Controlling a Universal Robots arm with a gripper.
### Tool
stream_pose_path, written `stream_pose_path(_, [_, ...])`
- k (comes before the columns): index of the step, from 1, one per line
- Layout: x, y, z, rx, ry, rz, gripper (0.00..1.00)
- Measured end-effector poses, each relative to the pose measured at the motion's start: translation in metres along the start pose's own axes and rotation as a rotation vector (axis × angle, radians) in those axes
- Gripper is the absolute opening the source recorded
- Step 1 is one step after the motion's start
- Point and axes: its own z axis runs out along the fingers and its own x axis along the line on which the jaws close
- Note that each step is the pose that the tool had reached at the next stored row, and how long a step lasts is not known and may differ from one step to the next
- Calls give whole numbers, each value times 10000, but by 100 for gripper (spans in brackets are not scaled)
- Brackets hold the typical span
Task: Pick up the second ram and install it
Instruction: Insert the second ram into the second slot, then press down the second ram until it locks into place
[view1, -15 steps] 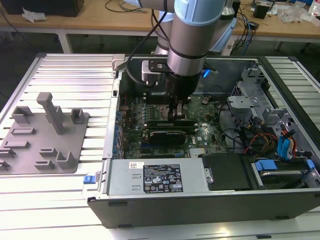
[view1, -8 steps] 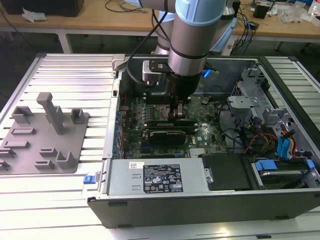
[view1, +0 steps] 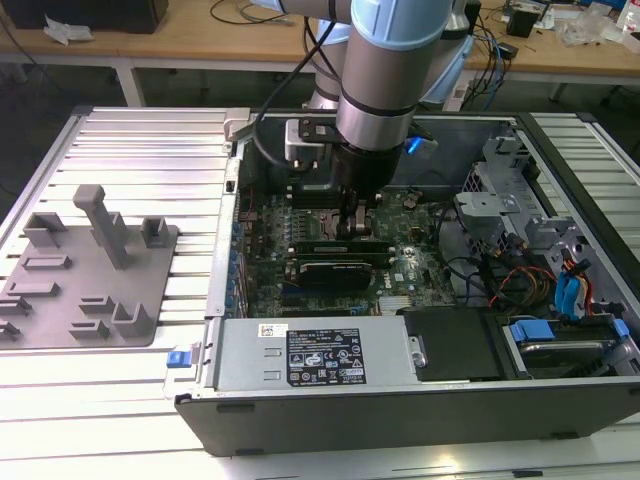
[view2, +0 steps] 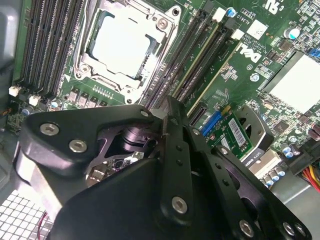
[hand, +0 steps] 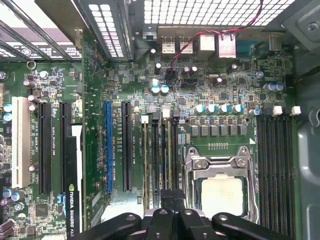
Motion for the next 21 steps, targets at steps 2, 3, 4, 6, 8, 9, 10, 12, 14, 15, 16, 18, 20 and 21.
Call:
stream_pose_path(2, [0,0,0,0,-1,1,8])
stream_pose_path(3, [0,0,0,0,-1,1,8])
stream_pose_path(4, [0,0,0,-1,-1,1,8])
stream_pose_path(6, [0,0,0,0,-3,1,8])
stream_pose_path(8, [0,0,0,-1,-4,0,8])
stream_pose_path(9, [0,0,0,-1,-5,0,8])
stream_pose_path(10, [0,0,0,0,-5,0,8])
stream_pose_path(12, [0,-16,-1,0,-7,0,8])
stream_pose_path(14, [-2,-101,-5,-1,-5,0,8])
stream_pose_path(15, [-4,-153,-7,0,-6,2,8])
stream_pose_path(16, [-7,-272,-11,-1,-8,2,8])
stream_pose_path(18, [-12,-465,-21,-4,-6,0,8])
stream_pose_path(20, [-15,-581,-26,-4,-7,0,8])
stream_pose_path(21, [-13,-581,-12,-3,-7,1,8])
